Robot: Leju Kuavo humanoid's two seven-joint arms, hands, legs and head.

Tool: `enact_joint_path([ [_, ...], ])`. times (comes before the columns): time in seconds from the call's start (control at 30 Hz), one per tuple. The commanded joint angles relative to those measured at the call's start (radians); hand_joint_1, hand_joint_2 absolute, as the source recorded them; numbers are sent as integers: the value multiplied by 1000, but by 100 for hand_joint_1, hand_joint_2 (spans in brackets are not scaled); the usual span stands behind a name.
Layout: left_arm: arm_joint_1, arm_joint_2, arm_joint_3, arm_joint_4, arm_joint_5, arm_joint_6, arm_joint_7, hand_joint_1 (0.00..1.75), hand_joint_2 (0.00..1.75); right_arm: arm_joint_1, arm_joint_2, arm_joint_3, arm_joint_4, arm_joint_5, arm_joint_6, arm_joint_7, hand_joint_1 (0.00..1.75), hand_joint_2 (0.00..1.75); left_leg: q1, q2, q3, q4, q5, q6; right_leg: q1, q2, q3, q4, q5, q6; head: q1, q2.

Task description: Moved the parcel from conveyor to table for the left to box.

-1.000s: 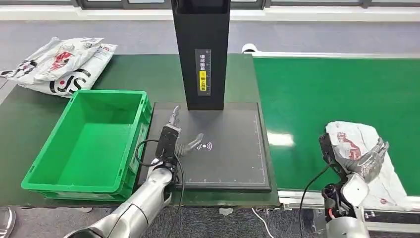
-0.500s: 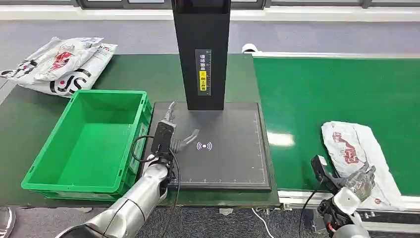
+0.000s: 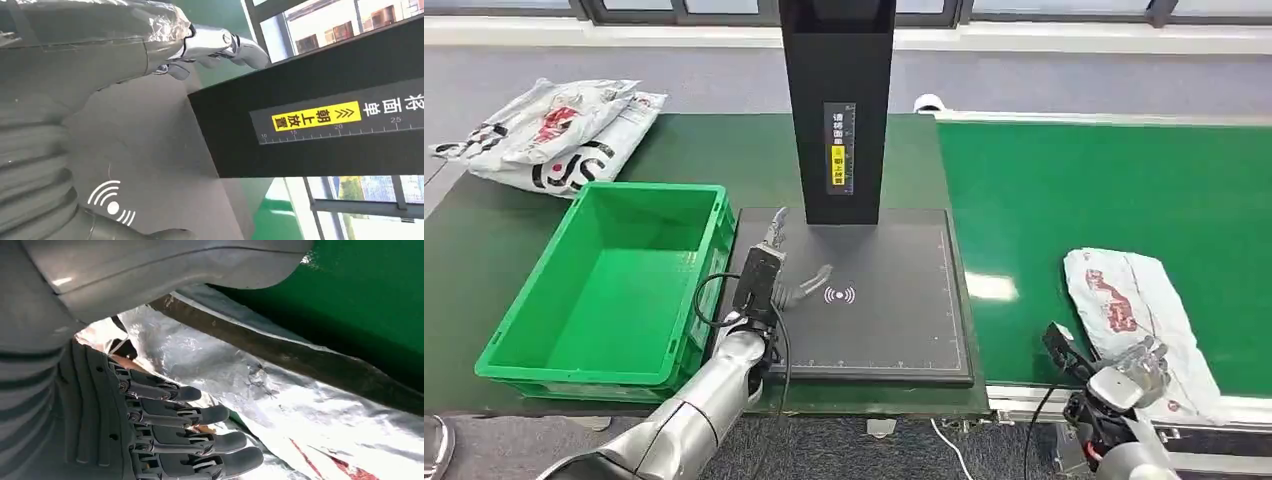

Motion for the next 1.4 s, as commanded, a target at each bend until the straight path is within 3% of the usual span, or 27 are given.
enact_joint_path([
  [0.03, -42, -2, 65, 59, -1, -5, 3, 0, 175, 48, 0, 31, 68, 2, 37, 3, 0, 175, 1, -3, 0, -2, 2, 0, 1, -4, 2, -4, 1, -1, 0, 0],
  [0.07, -42, -2, 65, 59, -1, -5, 3, 0, 175, 48, 0, 31, 68, 2, 37, 3, 0, 175, 1, -2, 1, -1, 1, 0, 1, -3, 3, -2, 0, 0, 0, 0],
  [0.1, -42, -3, 65, 59, -1, -9, 3, 0, 175, 46, 1, 19, 70, -12, 50, -8, 175, 175, 1, -2, 1, 0, 0, 0, 1, -3, 4, -2, 0, 0, 0, 0],
  [0.3, -23, 6, 77, 35, -4, -6, 3, 0, 175, 33, 8, -5, 51, 2, -35, -29, 175, 175, 0, -2, 0, -2, 2, 1, 0, -3, 3, -4, 2, 0, 0, 0],
  [0.73, -39, 3, 83, 36, -16, 3, 3, 0, 175, -14, 1, -34, 64, -3, -104, -91, 175, 175, 0, -1, -1, -1, 0, 0, 0, 0, 0, -1, 1, 0, 0, 0],
  [0.8, -36, 6, 88, 30, -18, 9, 3, 0, 175, -6, 11, -40, 53, -3, -176, -118, 175, 175, -1, 1, -2, -1, 0, 0, 0, 1, -1, -1, 1, 0, 0, 0],
  [0.87, -27, 10, 95, 16, -19, 19, 3, 0, 175, -11, 25, -44, 33, -6, -286, -166, 175, 175, 0, 1, -2, -2, 1, 0, 0, 1, -2, -1, 2, 0, 0, 0],
  [0.97, -11, 18, 103, -6, -27, 45, 3, 0, 175, -22, 65, -68, -90, -62, -460, -329, 175, 175, -1, 3, -3, -1, 0, 0, -1, 4, -4, 0, 2, 0, 0, 0],
  [1.03, 1, 26, 110, -25, -33, 57, 3, 0, 175, 21, 144, -112, -403, -141, -460, -517, 175, 175, -2, 8, -6, -2, 0, 0, -2, 8, -7, 1, 3, 0, 0, 0],
  [1.13, -2, 29, 114, -28, -40, 65, 3, 0, 175, 31, 209, -129, -566, -193, -460, -647, 175, 175, -2, 10, -8, -2, 0, -2, -2, 10, -11, 3, 3, -1, 0, 0],
  [1.23, 7, 36, 117, -52, -52, 82, 3, 0, 175, 50, 291, -121, -719, -290, -460, -855, 175, 175, -1, 7, -7, -2, 1, -2, -1, 7, -10, 3, 3, -2, 0, 0],
  [1.3, 16, 39, 119, -73, -61, 85, 3, 0, 175, 61, 331, -40, -771, -314, -460, -903, 175, 175, -1, 7, -7, -2, 1, -3, -1, 7, -10, 3, 2, -2, 0, 0],
  [1.4, 23, 41, 121, -95, -68, 91, 3, 0, 175, 76, 348, 90, -802, -316, -460, -894, 175, 175, -1, 5, -8, -2, 1, -3, -1, 5, -11, 6, 1, -3, 0, 0],
])
